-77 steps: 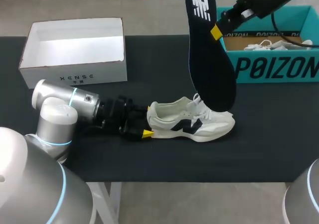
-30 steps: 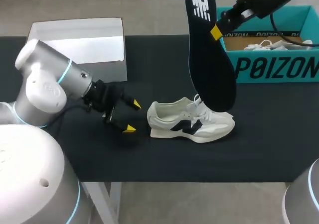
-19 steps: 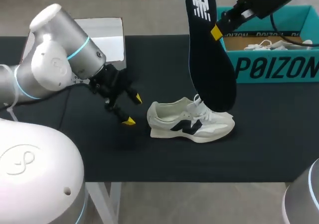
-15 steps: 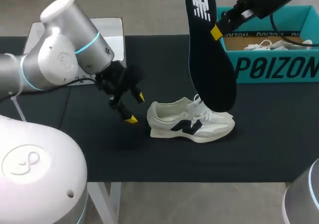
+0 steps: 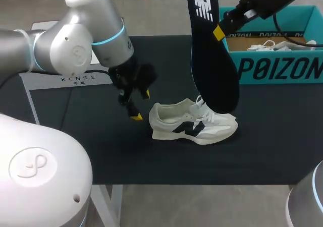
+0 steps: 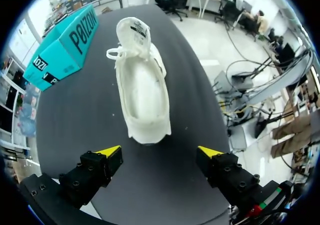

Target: Take the shoe out of the shoebox, open the shoe tongue, remove and reinsert the insole, then place the shoe into the shoebox

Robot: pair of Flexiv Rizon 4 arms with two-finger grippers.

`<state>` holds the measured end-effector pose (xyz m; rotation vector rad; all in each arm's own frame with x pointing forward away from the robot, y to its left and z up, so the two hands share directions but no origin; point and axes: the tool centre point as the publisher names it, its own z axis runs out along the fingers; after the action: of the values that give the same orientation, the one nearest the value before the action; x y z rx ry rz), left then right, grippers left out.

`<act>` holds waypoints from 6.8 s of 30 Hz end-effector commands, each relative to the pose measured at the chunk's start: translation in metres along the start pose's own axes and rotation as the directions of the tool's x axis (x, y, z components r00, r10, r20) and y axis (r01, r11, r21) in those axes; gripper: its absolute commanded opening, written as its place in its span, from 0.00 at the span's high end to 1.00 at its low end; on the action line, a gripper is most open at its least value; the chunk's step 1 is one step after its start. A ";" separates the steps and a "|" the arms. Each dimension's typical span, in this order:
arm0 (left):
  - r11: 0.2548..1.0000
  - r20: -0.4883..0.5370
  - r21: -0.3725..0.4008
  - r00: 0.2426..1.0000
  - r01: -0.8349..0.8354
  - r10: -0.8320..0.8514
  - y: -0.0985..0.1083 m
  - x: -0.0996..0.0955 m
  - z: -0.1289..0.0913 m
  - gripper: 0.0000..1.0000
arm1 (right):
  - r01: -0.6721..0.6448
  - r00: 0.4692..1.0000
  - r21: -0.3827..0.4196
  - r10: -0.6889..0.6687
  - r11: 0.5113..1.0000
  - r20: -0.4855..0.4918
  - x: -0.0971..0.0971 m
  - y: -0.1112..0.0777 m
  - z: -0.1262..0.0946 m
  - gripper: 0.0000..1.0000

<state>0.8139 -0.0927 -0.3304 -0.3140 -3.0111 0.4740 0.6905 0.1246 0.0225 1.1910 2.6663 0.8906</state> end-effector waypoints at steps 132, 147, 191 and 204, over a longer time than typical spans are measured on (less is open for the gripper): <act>0.998 -0.049 -0.057 0.998 -0.033 0.031 -0.076 -0.064 0.091 1.00 | -0.015 1.000 -0.039 0.015 0.999 -0.002 0.010 -0.011 -0.028 1.00; 0.992 0.002 -0.051 0.993 -0.118 0.118 -0.091 -0.084 0.006 1.00 | -0.015 1.000 -0.039 0.015 0.999 -0.002 0.010 -0.011 -0.028 1.00; 0.657 -0.286 -0.016 0.633 -0.754 0.719 -0.109 -0.091 -0.005 1.00 | -0.015 1.000 -0.039 0.015 0.999 -0.002 0.010 -0.011 -0.028 1.00; 0.657 -0.286 -0.016 0.633 -0.754 0.719 -0.109 -0.091 -0.005 1.00 | -0.015 1.000 -0.039 0.015 0.999 -0.002 0.010 -0.011 -0.028 1.00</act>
<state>0.8825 -0.2126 -0.2969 -1.5327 -2.5215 0.2282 0.6661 0.1118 0.0412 1.2016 2.6292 0.9443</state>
